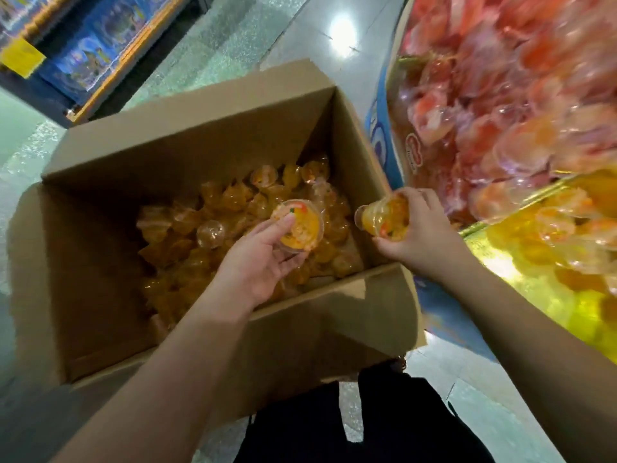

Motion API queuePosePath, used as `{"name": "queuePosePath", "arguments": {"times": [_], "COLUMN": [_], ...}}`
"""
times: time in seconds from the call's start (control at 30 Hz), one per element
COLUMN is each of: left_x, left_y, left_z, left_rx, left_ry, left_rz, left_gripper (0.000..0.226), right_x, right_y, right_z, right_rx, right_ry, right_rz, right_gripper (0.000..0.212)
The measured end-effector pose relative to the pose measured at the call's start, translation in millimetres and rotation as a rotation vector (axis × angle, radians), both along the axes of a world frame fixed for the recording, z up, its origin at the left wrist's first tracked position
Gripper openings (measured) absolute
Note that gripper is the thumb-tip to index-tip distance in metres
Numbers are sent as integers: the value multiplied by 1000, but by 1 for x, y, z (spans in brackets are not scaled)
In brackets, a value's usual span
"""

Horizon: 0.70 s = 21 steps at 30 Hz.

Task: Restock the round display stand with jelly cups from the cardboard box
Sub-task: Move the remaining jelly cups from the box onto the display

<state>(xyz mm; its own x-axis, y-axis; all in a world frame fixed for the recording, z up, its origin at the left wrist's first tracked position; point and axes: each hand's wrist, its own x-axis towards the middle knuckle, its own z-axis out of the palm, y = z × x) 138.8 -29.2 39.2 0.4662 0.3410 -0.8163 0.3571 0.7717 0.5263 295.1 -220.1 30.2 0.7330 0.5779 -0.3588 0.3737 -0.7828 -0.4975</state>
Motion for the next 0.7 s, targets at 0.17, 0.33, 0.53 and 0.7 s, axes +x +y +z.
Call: {"name": "queuePosePath", "arguments": {"times": [0.17,0.33,0.53,0.7], "left_x": [82,148,203,235], "left_y": [-91,-196,-300,-355], "left_z": [26,24,-7,-54], "left_rx": [9,-36,58,117], "left_ry": [-46,-61,-12,104], "left_rz": [-302,-567,-848,-987], "left_gripper": [57,31,8,13], "right_x": [20,23,28,39], "right_y": [-127,-231,-318,-351], "right_z": [35,35,-2,-36], "right_rx": [-66,-179,-350,-443], "right_ry": [-63,-64,-115,-113], "right_rz": [-228,-400,-566,-581], "right_gripper": [90,92,89,89]}}
